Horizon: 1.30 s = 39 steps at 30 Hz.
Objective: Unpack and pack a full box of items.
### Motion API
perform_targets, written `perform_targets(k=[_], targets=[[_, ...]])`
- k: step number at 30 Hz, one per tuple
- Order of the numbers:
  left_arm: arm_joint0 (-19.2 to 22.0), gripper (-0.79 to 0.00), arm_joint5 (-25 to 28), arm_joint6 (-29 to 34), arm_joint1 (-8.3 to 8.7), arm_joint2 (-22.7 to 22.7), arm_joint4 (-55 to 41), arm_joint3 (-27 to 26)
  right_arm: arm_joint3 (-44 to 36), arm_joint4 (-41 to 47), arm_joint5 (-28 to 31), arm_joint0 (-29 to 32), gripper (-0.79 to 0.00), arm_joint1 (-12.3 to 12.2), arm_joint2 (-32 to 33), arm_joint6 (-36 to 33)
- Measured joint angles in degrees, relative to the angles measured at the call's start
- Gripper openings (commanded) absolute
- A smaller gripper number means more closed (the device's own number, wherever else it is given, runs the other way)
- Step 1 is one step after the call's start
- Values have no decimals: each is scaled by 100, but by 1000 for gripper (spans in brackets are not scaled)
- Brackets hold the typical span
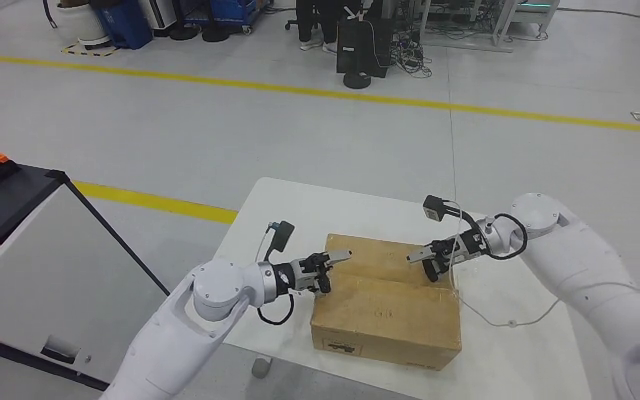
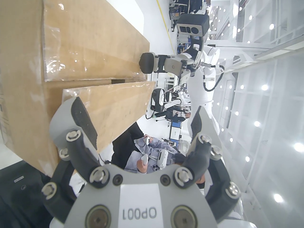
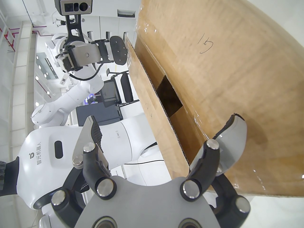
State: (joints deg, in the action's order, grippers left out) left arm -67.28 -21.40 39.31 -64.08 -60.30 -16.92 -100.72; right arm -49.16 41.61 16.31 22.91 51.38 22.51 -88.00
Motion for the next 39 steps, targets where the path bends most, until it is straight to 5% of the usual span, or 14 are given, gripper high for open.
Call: perform_targets(k=[17, 31, 39], targets=[[934, 0, 301, -274, -327, 690, -453, 1640, -54, 6, 0, 65, 0, -38, 132, 0], [897, 0, 212, 50, -321, 599, -434, 1530, -361, 179, 0, 50, 0, -198, 395, 0], [827, 0, 52, 112, -300, 533, -358, 1489, -532, 62, 36, 84, 0, -616, 884, 34]])
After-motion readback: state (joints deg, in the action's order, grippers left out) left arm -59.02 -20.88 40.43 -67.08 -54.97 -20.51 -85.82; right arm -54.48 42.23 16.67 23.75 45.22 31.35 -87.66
